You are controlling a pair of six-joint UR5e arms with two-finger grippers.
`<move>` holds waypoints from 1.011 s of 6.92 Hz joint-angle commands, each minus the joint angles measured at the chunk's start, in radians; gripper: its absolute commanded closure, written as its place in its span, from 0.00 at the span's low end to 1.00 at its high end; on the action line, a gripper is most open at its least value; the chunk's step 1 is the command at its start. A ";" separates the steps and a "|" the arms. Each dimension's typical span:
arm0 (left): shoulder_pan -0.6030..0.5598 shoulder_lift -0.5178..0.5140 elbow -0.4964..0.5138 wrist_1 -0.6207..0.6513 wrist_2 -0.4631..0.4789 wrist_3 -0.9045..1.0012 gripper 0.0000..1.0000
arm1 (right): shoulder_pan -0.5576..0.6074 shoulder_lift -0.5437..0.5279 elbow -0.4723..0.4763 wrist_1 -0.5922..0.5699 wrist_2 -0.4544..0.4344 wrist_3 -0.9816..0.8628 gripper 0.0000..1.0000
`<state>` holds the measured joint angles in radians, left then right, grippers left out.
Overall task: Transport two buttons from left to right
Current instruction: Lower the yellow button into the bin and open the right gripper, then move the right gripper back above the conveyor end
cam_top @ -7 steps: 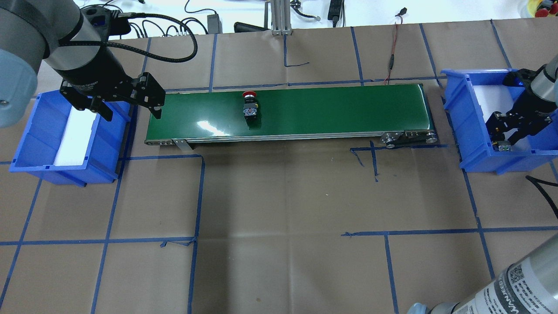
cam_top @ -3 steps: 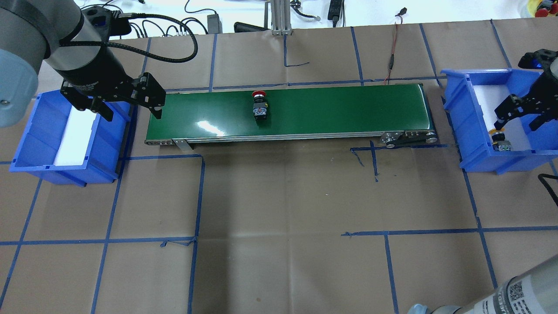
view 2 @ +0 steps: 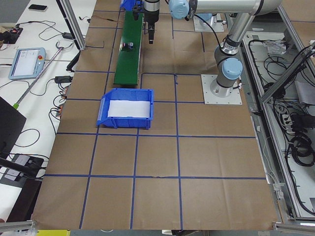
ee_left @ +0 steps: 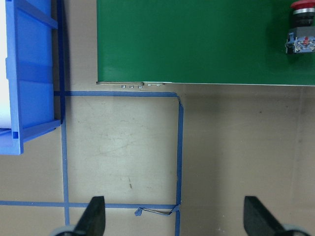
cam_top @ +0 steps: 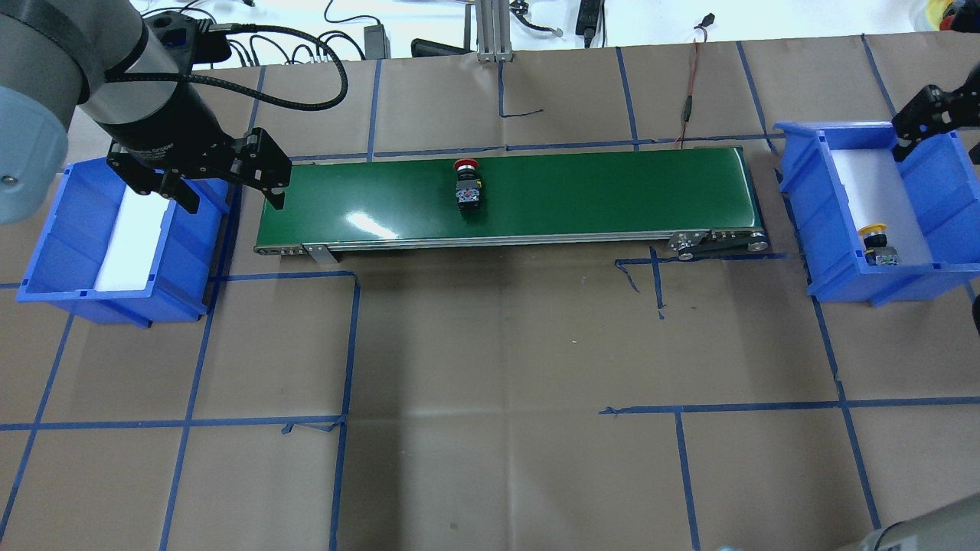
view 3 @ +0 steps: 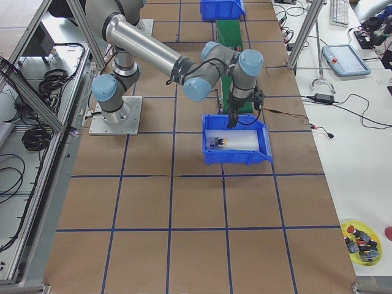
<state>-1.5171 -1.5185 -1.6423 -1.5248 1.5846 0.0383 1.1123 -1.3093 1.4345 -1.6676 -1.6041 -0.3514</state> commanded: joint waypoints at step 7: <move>0.000 0.000 -0.001 0.000 0.002 0.000 0.00 | 0.432 -0.067 -0.098 0.069 -0.005 0.476 0.01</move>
<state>-1.5171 -1.5191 -1.6428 -1.5248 1.5857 0.0372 1.5138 -1.3758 1.3360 -1.5979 -1.6061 0.1092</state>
